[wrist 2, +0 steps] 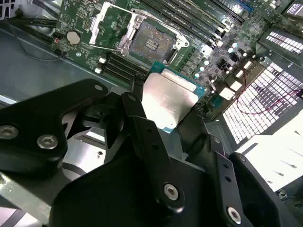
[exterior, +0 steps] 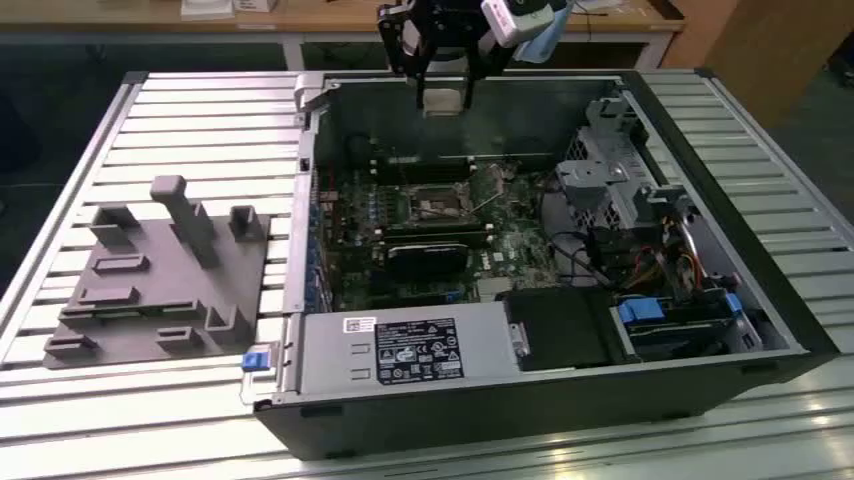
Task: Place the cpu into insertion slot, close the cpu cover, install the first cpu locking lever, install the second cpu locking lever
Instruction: 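Place the cpu into insertion slot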
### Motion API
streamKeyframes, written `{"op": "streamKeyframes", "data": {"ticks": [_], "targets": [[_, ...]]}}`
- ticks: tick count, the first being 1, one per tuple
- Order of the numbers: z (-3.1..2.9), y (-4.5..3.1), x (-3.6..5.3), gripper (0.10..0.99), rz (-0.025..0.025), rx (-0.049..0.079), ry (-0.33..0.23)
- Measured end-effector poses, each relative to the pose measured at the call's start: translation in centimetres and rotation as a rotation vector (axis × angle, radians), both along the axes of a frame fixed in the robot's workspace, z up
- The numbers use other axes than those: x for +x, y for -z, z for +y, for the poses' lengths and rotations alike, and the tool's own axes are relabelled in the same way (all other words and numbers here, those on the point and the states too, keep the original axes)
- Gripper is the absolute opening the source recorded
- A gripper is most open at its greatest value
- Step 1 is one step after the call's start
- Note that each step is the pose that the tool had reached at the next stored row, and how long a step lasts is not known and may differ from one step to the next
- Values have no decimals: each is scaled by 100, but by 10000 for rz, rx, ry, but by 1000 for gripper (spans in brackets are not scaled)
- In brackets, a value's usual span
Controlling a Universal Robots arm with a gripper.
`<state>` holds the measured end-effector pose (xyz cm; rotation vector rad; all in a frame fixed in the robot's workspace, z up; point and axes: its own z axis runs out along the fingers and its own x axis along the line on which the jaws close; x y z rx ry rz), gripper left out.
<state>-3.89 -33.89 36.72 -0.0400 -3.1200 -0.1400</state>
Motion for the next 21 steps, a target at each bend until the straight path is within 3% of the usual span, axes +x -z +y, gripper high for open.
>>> {"op": "streamKeyframes", "data": {"ticks": [11, 21], "targets": [[3, 10, 0, 541, 0, 0, 57], [3, 129, 0, 541, 0, 0, 94]]}}
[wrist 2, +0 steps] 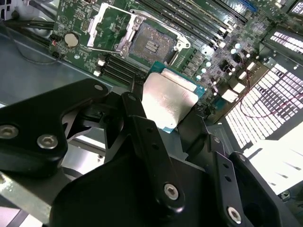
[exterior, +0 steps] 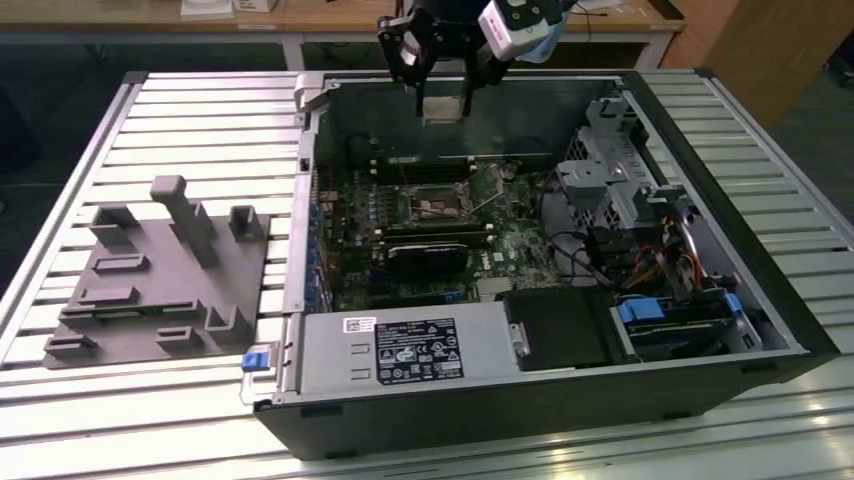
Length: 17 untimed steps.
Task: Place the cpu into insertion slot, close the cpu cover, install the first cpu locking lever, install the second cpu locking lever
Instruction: 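Place the cpu into insertion slot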
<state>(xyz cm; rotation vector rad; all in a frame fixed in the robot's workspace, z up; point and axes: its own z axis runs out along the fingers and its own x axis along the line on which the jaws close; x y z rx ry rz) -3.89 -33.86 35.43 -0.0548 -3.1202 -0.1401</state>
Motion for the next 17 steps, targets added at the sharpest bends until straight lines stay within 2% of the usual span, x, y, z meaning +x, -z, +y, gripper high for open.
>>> {"op": "streamKeyframes", "data": {"ticks": [17], "targets": [[0, 277, 0, 541, 0, 0, 0]]}}
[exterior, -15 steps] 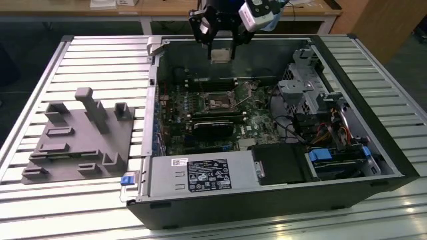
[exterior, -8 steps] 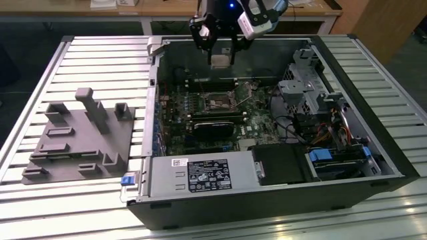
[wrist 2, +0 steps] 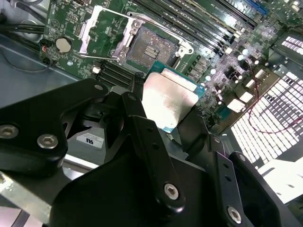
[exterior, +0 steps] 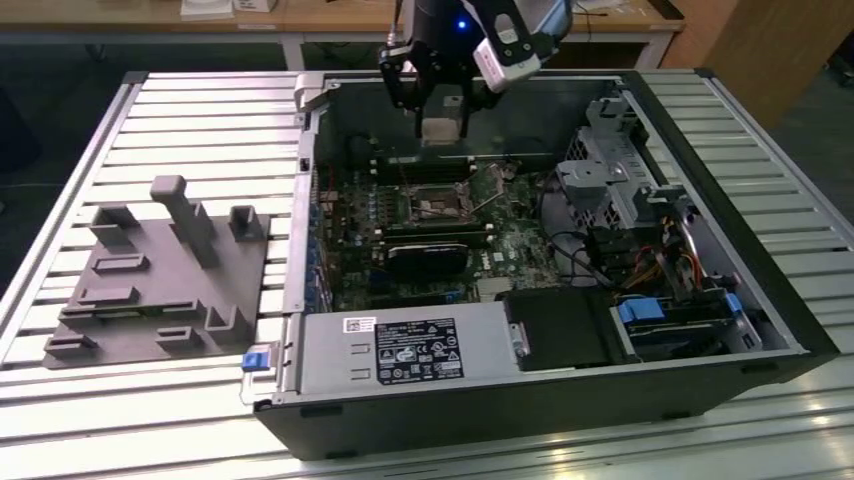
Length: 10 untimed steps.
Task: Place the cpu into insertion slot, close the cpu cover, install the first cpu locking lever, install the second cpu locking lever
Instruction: 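Place the cpu into insertion slot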
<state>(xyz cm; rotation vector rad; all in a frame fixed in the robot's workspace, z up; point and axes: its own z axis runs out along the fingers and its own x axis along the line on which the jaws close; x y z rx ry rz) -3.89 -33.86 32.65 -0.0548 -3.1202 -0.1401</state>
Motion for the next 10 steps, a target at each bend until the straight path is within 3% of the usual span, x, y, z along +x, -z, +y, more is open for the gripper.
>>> {"op": "streamKeyframes", "data": {"ticks": [10], "targets": [[0, 97, 0, 541, 0, 1, 0]]}}
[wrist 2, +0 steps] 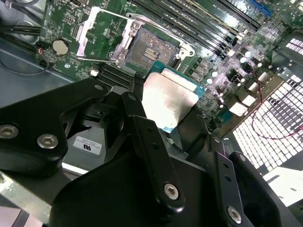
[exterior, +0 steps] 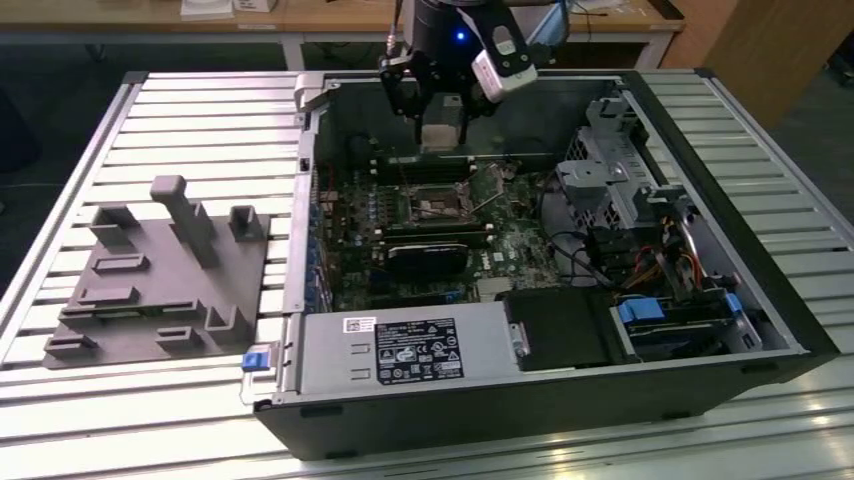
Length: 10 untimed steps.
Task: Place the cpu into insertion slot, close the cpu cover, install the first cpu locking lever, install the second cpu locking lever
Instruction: 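Place the cpu into insertion slot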
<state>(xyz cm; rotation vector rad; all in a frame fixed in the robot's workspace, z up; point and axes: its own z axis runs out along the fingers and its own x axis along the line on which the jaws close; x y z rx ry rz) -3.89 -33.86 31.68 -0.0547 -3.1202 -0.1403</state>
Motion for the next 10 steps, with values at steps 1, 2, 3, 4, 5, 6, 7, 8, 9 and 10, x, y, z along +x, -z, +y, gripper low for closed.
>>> {"op": "streamKeyframes", "data": {"ticks": [1, 2, 3, 4, 5, 6, 7, 8, 9, 10], "targets": [[0, 9, 0, 541, 0, 0, 1], [0, 15, 0, 541, 0, 0, 2], [0, 19, 0, 541, 0, -1, 20], [0, 23, 0, 541, 0, -2, 79], [0, 26, 0, 541, 1, -2, 171], [0, 30, 0, 541, 0, -1, 306], [0, 33, 0, 541, 1, -1, 464], [0, 37, 0, 541, 0, -1, 640], [0, 41, 0, 541, 0, 0, 818], [0, 46, 0, 541, 0, 0, 1010]]}}
